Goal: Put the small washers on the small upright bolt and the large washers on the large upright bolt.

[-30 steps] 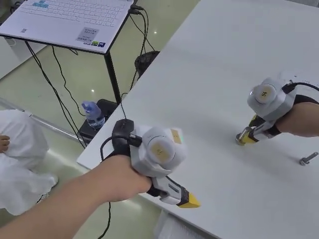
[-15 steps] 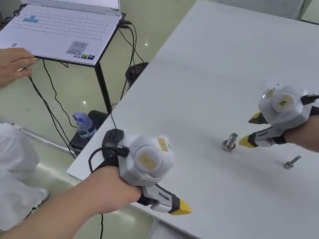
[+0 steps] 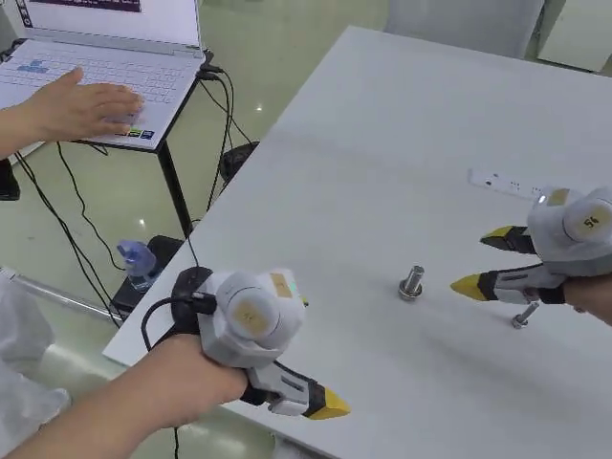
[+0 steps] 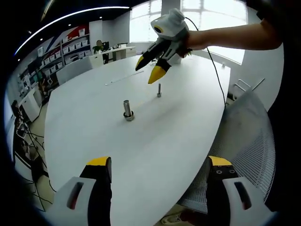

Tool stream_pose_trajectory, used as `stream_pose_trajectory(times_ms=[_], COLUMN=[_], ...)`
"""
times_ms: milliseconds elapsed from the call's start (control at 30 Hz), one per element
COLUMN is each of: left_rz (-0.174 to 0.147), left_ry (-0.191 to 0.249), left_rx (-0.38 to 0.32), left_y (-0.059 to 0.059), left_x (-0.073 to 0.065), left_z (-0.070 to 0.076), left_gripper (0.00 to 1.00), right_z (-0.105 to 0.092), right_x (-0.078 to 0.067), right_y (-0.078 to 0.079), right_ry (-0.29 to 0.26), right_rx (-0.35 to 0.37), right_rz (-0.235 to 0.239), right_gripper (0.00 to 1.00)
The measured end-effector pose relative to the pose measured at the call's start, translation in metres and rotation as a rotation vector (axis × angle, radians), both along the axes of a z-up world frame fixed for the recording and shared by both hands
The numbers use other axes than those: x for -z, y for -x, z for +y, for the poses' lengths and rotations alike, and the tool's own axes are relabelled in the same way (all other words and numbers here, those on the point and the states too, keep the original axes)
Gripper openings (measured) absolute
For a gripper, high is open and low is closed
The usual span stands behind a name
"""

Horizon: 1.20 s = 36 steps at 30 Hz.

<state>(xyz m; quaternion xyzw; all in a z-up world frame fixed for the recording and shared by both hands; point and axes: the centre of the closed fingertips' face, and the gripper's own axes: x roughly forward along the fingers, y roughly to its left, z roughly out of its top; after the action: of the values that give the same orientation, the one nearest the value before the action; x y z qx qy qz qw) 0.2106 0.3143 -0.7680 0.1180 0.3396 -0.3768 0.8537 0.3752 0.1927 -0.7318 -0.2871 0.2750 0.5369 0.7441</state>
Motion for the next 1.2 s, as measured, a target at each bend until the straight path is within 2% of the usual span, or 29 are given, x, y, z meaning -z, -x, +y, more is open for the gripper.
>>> stream_pose_trajectory(times_ms=[100,200,267,367,533,600,733,867,1000,1200], left_rz=[-0.004,-0.010,-0.027,-0.032,-0.038,-0.043,-0.051,-0.061,-0.072,-0.069], left_ry=[0.004,0.012,0.023,0.034,0.039,0.043,0.090,0.110,0.129,0.172], left_rx=[-0.005,-0.012,-0.019,-0.040,-0.045,-0.054,-0.090,-0.103,-0.103,-0.132], left_y=[-0.001,-0.001,-0.002,-0.003,-0.002,-0.002,-0.003,-0.003,-0.001,-0.002], left_x=[-0.002,-0.004,-0.009,-0.012,-0.013,-0.014,-0.017,-0.019,-0.023,-0.027], left_z=[-0.001,-0.004,-0.007,-0.007,-0.008,-0.008,-0.012,-0.017,-0.024,-0.023], left_gripper=[0.83,0.82,0.82,0.83,0.83,0.83,0.84,0.85,0.86,0.89], right_z=[-0.002,-0.015,-0.019,-0.032,-0.051,-0.059,-0.075,-0.089,-0.107,-0.128], right_x=[-0.011,-0.021,-0.028,-0.031,-0.037,-0.037,-0.035,-0.031,-0.024,-0.008], right_y=[0.008,0.016,0.023,0.031,0.041,0.046,0.055,0.071,0.081,0.100], right_ry=[-0.096,-0.140,-0.199,-0.211,-0.285,-0.303,-0.335,-0.351,-0.382,-0.378], right_rx=[0.037,0.061,0.089,0.104,0.172,0.188,0.222,0.242,0.276,0.280], right_rz=[0.033,0.015,0.022,-0.001,-0.006,-0.004,0.000,0.007,0.024,0.045], right_gripper=[0.59,0.60,0.61,0.65,0.71,0.74,0.77,0.81,0.85,0.90])
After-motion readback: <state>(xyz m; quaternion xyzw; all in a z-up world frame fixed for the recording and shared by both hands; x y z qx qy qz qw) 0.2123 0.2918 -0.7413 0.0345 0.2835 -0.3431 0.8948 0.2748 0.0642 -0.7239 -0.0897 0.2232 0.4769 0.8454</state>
